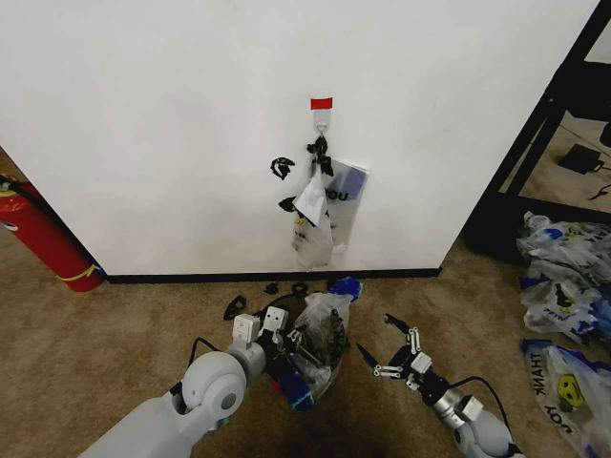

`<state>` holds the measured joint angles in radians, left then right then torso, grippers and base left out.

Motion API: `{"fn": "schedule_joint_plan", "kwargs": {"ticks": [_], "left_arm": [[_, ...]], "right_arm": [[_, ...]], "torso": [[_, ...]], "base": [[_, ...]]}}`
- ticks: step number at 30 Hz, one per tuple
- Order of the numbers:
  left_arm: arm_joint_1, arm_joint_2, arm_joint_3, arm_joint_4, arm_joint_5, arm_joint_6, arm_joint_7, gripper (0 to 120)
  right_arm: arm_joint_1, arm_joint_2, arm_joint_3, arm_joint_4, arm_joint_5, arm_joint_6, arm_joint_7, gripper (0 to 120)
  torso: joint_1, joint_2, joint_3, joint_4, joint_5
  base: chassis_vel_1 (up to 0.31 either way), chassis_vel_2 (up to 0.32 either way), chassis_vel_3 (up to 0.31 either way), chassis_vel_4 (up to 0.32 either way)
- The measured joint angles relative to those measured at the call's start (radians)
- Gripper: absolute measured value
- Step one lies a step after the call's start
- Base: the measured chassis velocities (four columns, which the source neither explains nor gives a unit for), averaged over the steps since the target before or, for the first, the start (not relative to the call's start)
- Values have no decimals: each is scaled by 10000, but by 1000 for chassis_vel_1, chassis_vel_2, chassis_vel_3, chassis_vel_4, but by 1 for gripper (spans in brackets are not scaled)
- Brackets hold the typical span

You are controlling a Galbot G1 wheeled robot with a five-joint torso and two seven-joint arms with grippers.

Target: Pick up the garbage bag from the wall and place it over the trash bin.

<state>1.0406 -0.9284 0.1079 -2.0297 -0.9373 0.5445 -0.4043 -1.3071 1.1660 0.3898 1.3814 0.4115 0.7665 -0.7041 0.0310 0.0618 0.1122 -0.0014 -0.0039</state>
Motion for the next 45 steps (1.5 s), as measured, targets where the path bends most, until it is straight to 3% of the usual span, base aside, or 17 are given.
{"fn": "schedule_joint_plan", "kwargs": {"ticks": [2,5,11,21,29,37,45], "left_arm": [[72,5,-60,-123,-74,16,-260,0],[179,158,-172,-608,-559,366,-1237,0],[247,394,-376,-1077,-980,743,-1941,0],[323,485,-534,-1263,-1168,926,-2173,0],[312,22,-359,-1102,-1154,927,-2169,0],[162,192,-399,-1036,-1112,890,-2140,0],[425,677,-683,-1534,-1081,876,-2257,0]], "right_arm": [[1,-12,-128,-14,-136,-180,264,100],[-144,-231,-733,206,-231,-1034,1428,100],[-341,-720,-1856,1150,182,-2576,3106,100],[218,-1418,-3529,3582,2156,-5556,5595,100],[-79,-2244,-3034,3840,2037,-5538,5470,100],[-1012,-3001,-2434,4599,2383,-5614,5407,100],[-187,-3195,-3485,5339,2974,-6610,6193,100]], "torso": [[0,0,0,0,0],[0,0,0,0,1],[0,0,0,-1,0],[0,0,0,4,0],[0,0,0,0,1],[0,0,0,-3,1],[-1,0,0,3,1]], "base": [[0,0,0,0],[0,0,0,0],[0,0,0,0],[0,0,0,0],[0,0,0,0],[0,0,0,0],[0,0,0,0]]}}
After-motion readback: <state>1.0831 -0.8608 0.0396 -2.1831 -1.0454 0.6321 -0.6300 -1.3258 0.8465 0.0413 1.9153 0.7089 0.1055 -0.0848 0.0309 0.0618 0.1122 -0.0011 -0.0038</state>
